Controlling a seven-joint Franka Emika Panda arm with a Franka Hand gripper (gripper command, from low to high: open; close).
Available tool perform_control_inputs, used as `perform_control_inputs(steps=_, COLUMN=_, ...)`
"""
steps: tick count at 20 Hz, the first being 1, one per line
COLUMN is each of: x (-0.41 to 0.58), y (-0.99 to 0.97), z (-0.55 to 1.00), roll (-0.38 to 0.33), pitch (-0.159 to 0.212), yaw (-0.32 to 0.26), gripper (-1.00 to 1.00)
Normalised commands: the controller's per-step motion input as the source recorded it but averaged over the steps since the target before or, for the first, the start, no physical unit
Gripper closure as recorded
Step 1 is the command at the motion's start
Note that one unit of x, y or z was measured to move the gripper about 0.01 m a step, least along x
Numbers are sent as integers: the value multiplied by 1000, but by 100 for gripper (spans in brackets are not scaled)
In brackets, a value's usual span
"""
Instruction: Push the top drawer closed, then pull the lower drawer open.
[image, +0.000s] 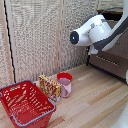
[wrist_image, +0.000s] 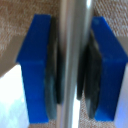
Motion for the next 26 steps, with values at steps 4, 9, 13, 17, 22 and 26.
perform_control_inputs(steps=4, x=145, y=-820, z=61, roll=2, pitch=18, yaw=143, gripper=100)
perform_control_inputs(steps=9, x=187, y=-857, z=27, roll=9, pitch=27, yaw=134, gripper=100)
perform_control_inputs(steps=13, x=187, y=-876, z=0, roll=1, pitch=50, yaw=125, gripper=100)
perform_control_inputs(steps=17, x=125, y=-931, z=0, roll=-6, pitch=22, yaw=83, gripper=100)
perform_control_inputs(steps=22, x=62, y=-948, z=0, roll=-48, pitch=10, yaw=51, gripper=100)
perform_control_inputs(steps=26, x=65, y=-900, z=0, roll=-46, pitch=16, yaw=77, gripper=100)
